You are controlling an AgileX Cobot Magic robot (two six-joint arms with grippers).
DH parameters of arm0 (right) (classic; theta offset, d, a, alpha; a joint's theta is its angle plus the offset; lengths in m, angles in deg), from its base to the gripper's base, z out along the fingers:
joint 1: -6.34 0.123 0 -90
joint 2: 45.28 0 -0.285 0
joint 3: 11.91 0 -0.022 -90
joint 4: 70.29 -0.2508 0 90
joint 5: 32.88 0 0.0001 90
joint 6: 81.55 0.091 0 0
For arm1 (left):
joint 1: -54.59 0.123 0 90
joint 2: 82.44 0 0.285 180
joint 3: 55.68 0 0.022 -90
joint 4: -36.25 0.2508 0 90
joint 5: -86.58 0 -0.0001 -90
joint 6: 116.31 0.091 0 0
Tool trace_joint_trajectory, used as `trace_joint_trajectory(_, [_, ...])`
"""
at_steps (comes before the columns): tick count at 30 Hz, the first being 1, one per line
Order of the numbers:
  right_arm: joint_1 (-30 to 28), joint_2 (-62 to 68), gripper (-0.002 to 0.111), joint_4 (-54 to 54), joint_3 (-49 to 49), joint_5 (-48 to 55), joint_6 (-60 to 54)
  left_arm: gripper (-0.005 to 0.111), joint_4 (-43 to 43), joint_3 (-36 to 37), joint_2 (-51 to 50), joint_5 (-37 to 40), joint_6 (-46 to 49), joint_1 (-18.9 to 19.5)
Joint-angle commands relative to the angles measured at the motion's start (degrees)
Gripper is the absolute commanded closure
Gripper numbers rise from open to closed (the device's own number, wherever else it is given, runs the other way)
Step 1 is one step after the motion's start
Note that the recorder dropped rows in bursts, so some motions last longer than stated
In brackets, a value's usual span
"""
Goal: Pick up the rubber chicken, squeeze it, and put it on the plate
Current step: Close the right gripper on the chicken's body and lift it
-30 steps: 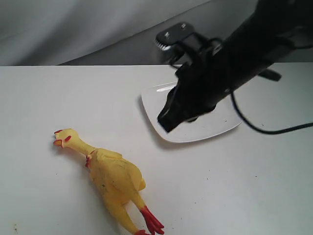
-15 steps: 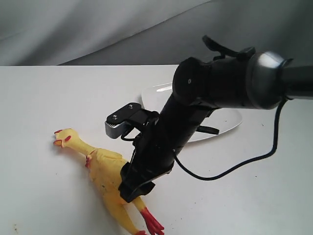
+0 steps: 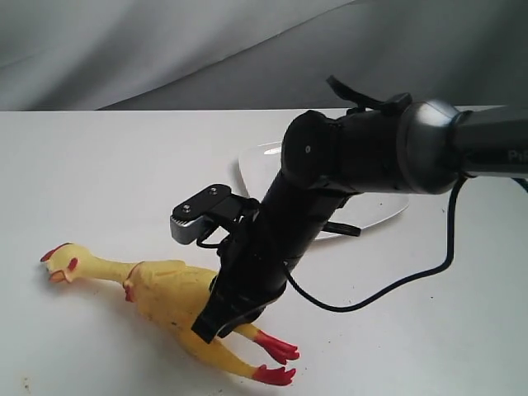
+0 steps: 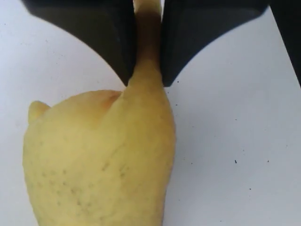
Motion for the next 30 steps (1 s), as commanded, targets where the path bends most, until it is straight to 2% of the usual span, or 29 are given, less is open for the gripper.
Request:
trace_joint_trajectory(1, [0.0,-2.7,0.108,0.9,-0.3,-0.6,-0.2,0.107,0.0,0.2,0.2,-0.5,-0.2,0.1])
trace_joint_trajectory(8, [0.0,-16.7,0.108,7.1,-0.3,3.4,1.9,0.107,0.0,0.2,0.2,-0.5,-0.2,0.1])
trace_joint_trajectory(18, [0.0,-36.8,0.108,13.1,-0.3,17.8,4.8,0.107,0.0,0.2,0.2,-0.5,-0.2,0.1])
trace_joint_trajectory(24, [0.0,-40.8,0.108,21.0,-0.3,19.0,8.3,0.107,0.0,0.2,0.2,-0.5,-0.1,0.1])
trace_joint_trajectory(28, [0.0,-40.8,0.108,21.4,-0.3,19.9,8.3,0.107,0.3,0.2,0.2,-0.6,-0.1,0.1])
trace_joint_trajectory(30, [0.0,-40.8,0.108,21.2,-0.3,19.2,8.3,0.107,4.4,0.2,0.2,-2.0,-0.1,0.1])
